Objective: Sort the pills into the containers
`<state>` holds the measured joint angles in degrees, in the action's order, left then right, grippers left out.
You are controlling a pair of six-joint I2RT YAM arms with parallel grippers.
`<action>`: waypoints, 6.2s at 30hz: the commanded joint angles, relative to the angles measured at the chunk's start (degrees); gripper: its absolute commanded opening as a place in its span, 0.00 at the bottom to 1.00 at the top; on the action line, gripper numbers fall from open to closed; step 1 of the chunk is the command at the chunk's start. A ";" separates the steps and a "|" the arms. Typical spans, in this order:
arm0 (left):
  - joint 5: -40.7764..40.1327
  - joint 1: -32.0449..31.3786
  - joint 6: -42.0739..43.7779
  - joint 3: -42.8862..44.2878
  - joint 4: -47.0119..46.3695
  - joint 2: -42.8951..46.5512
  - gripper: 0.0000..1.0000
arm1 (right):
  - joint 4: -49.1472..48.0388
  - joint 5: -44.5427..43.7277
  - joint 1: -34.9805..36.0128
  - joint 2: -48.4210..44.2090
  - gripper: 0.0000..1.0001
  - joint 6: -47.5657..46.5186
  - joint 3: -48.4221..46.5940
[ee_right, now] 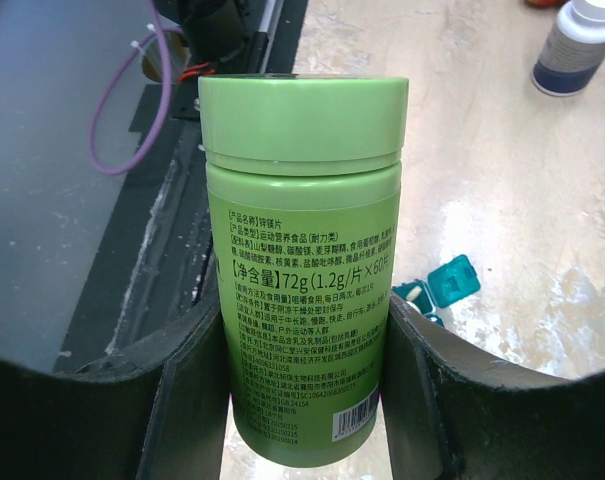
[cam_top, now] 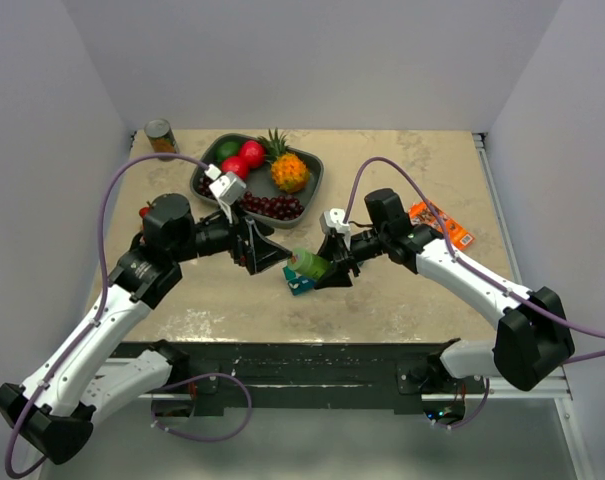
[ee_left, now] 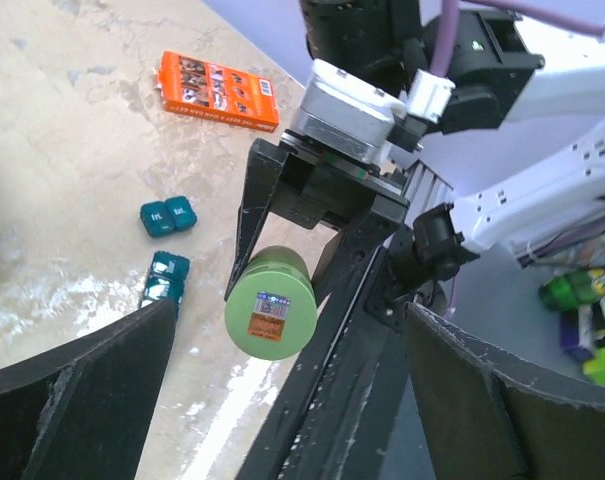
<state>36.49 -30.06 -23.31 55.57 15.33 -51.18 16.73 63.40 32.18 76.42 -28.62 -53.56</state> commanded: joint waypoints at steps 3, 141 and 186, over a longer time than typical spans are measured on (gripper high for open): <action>-4.59 0.18 -5.52 -0.11 0.84 -0.32 0.99 | 0.23 -1.87 -0.02 -1.54 0.00 -2.58 -2.95; -4.73 -4.21 12.45 -21.20 -26.94 11.35 1.00 | 1.73 -0.20 -0.10 0.22 0.00 -4.34 -3.04; 8.41 -4.83 42.03 -15.41 -9.80 0.73 0.22 | 1.37 0.41 -0.19 1.01 0.00 -3.81 -2.95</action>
<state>39.62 -34.59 -12.73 40.49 6.94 -52.64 18.79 62.76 32.77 77.28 -32.86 -54.52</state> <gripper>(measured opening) 0.561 0.542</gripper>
